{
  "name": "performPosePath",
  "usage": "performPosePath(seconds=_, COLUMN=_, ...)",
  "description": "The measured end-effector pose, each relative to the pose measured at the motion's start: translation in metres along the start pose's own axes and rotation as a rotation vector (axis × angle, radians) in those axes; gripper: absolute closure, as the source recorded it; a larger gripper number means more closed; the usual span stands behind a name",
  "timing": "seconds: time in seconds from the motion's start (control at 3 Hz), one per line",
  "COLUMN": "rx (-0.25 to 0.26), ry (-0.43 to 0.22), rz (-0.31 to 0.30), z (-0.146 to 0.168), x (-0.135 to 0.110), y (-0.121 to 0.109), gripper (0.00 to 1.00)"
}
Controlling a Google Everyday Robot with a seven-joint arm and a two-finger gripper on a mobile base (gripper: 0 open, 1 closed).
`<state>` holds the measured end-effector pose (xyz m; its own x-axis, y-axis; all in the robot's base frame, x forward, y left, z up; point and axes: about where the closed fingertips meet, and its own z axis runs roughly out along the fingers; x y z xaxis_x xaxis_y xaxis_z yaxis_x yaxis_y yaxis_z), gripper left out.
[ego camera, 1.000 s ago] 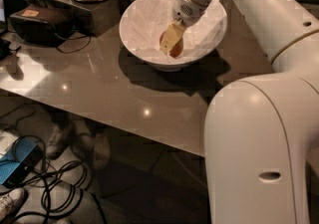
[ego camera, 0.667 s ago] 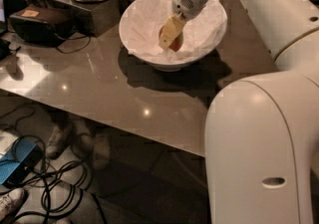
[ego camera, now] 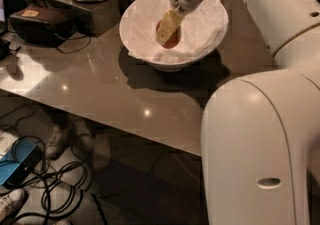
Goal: Pick apple from white bowl
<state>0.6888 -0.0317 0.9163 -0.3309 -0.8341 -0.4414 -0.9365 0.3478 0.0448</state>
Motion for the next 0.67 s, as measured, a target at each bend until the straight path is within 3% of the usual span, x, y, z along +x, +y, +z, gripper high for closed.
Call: performPosePath(seconds=0.67, rx=-0.031, ry=-0.049, rz=-0.033, z=-0.028, x=-0.023, y=0.023, gripper=1.00)
